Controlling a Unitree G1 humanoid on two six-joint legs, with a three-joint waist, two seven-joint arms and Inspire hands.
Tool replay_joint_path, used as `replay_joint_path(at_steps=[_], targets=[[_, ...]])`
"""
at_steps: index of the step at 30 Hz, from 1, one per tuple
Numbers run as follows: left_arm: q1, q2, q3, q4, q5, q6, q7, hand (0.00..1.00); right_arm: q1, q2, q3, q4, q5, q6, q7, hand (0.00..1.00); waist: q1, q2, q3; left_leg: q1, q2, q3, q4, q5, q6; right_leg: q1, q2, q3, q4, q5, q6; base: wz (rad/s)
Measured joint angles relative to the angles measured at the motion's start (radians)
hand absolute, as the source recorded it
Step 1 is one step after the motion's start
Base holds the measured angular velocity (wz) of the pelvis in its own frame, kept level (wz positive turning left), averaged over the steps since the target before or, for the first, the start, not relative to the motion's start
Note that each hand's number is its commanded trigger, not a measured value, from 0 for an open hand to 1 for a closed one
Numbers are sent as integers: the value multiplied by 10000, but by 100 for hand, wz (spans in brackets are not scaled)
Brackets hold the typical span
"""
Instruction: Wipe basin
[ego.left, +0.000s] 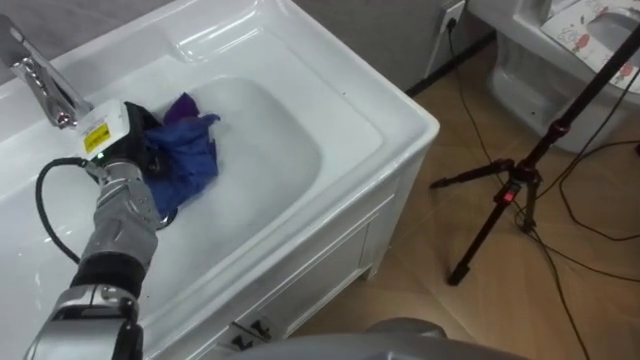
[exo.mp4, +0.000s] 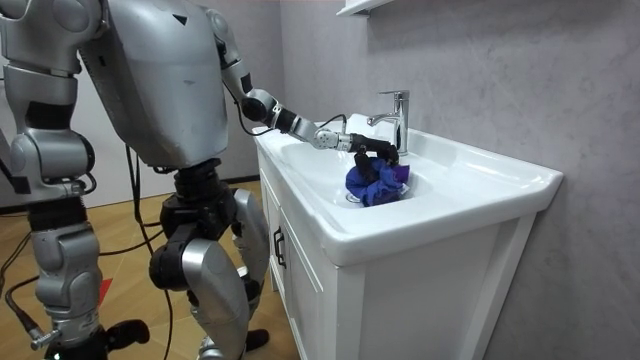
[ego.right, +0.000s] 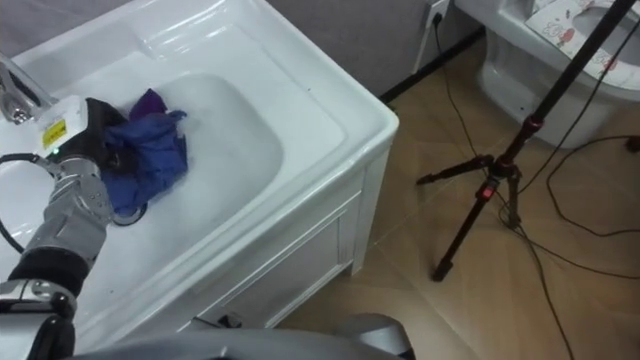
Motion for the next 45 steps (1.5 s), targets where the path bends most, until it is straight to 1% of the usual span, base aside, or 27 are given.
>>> replay_joint_path(at_steps=[2,4,6,7,8,10,12,13,14,15,17,18,19,20,22,25,28,29,30,31,34,35,36,39,41,43,45], targets=[[70,2,142,0,230,2,0,100,171,-7,-46,-11,0,24,10,0,219,57,-25,16,-44,-1,-13,-4,-5,-25,38,53,1,-6,-9,-8],[102,28,291,160,340,1,5,100,215,-6,-180,-8,1,126,23,0,297,124,-22,14,-49,-15,-51,-4,-5,-11,49,32,61,-26,-35,2],[141,103,399,485,365,101,9,100,206,-14,-389,0,-3,118,24,0,309,212,-23,8,-48,-45,-51,3,-16,-6,54,12,122,-51,-59,2],[293,128,423,577,421,95,4,100,177,-39,-472,2,21,116,12,0,318,305,-37,2,-41,-43,-53,10,-28,-5,55,-10,120,-60,-72,0],[449,134,516,584,472,173,1,100,137,-50,-488,7,24,113,2,0,324,382,-26,-13,-40,-58,-62,13,-30,-20,59,-15,122,-69,-79,3],[641,159,755,634,595,282,-18,100,71,-40,-478,35,26,112,4,0,339,437,-43,-23,-49,-69,-118,34,-58,-45,62,-28,139,-108,-88,9],[821,212,919,662,914,409,-37,100,74,-42,-466,35,17,107,4,0,397,465,-70,-32,-50,-69,-130,44,-76,-97,58,-64,137,-125,-90,8],[922,228,999,661,1053,455,-42,100,72,-41,-447,34,19,104,9,0,546,501,-96,-17,-53,-67,-155,44,-76,-76,58,-70,130,-126,-91,0],[1069,253,1030,656,1087,472,-42,100,69,-47,-423,37,21,105,9,0,624,440,-71,3,-58,-85,-178,43,-77,14,53,-89,106,-127,-97,4],[1147,273,1032,656,1104,477,-42,100,58,-50,-403,22,23,98,7,0,647,480,-97,3,-63,-99,-171,43,-77,32,49,-95,105,-130,-102,3],[1406,305,1032,666,1252,488,-45,100,-26,-61,-326,17,75,29,1,0,873,471,-87,-2,-57,-148,-175,43,-77,63,36,-93,99,-131,-104,0],[1472,314,1032,666,1341,488,-45,100,-50,-61,-307,16,116,-1,1,0,891,460,-80,-2,-47,-133,-174,43,-77,96,28,-122,102,-129,-104,14],[1549,318,1032,666,1554,496,-45,100,-128,-62,-283,17,164,-20,6,0,885,419,-46,0,-53,-187,-168,42,-79,171,3,-237,37,-129,-104,25],[1569,318,1033,661,1858,492,-43,100,-151,-62,-286,12,207,-31,9,0,871,391,-36,13,-88,-312,-201,42,-80,186,-15,-344,-60,-133,-101,26],[1571,318,1032,641,2132,484,-26,100,-200,-73,-287,6,331,-150,7,0,903,380,-20,155,-145,-302,-347,48,-89,185,-40,-468,-72,-188,-103,17],[1576,318,1041,642,2156,478,-13,100,-372,-91,-287,5,371,-205,4,0,952,396,-24,166,-181,-326,-461,58,-105,177,-60,-538,-27,-248,-118,6],[1606,325,1061,628,2554,338,26,100,-443,-160,-367,24,373,-215,2,0,1154,498,-29,54,-199,-472,-422,61,-108,159,-64,-532,-52,-263,-127,3],[1640,358,1061,623,2587,337,34,100,-451,-220,-366,26,372,-218,2,0,1172,539,-37,-17,-208,-593,-340,61,-108,145,-78,-550,-68,-268,-122,7],[1687,390,1062,606,2588,337,39,100,-450,-295,-366,26,391,-230,-1,0,1260,614,-43,-24,-211,-627,-308,61,-107,142,-92,-572,-89,-269,-121,3],[1700,405,1063,602,2589,337,50,100,-451,-331,-366,25,415,-240,-3,0,1291,619,-61,-24,-213,-652,-308,61,-107,145,-95,-581,-89,-269,-122,4],[1793,471,1124,585,2588,339,242,100,-459,-465,-366,44,458,-300,-7,0,1362,788,-82,-92,-244,-826,-312,61,-107,158,-127,-700,-86,-272,-128,13],[1819,512,1164,546,2587,339,314,100,-461,-514,-368,40,458,-377,-12,0,1367,835,-99,-181,-256,-896,-313,62,-107,163,-143,-784,-82,-278,-135,22],[1868,592,1175,402,2584,344,381,100,-479,-546,-391,23,459,-428,-18,0,1392,866,-74,-205,-255,-903,-332,64,-107,153,-148,-851,-83,-278,-136,19],[1910,744,1294,-28,2611,344,395,100,-517,-555,-476,21,488,-497,-116,0,1448,865,-62,-209,-275,-999,-382,66,-110,136,-171,-1034,-79,-325,-149,18],[2065,874,1555,-673,2953,337,408,100,-533,-565,-584,15,489,-630,-118,0,1548,831,-76,-195,-364,-1143,-395,71,-115,66,-237,-1090,71,-496,-132,12],[2070,980,1714,-906,3056,333,447,100,-514,-580,-659,21,489,-646,-112,0,1674,850,-84,-207,-407,-1172,-372,72,-116,23,-287,-1128,203,-568,-110,8],[2073,999,2002,-1104,3088,364,468,100,-512,-583,-770,79,480,-642,-92,0,1708,885,-90,-259,-440,-1270,-339,70,-115,7,-320,-1169,237,-598,-83,13]])
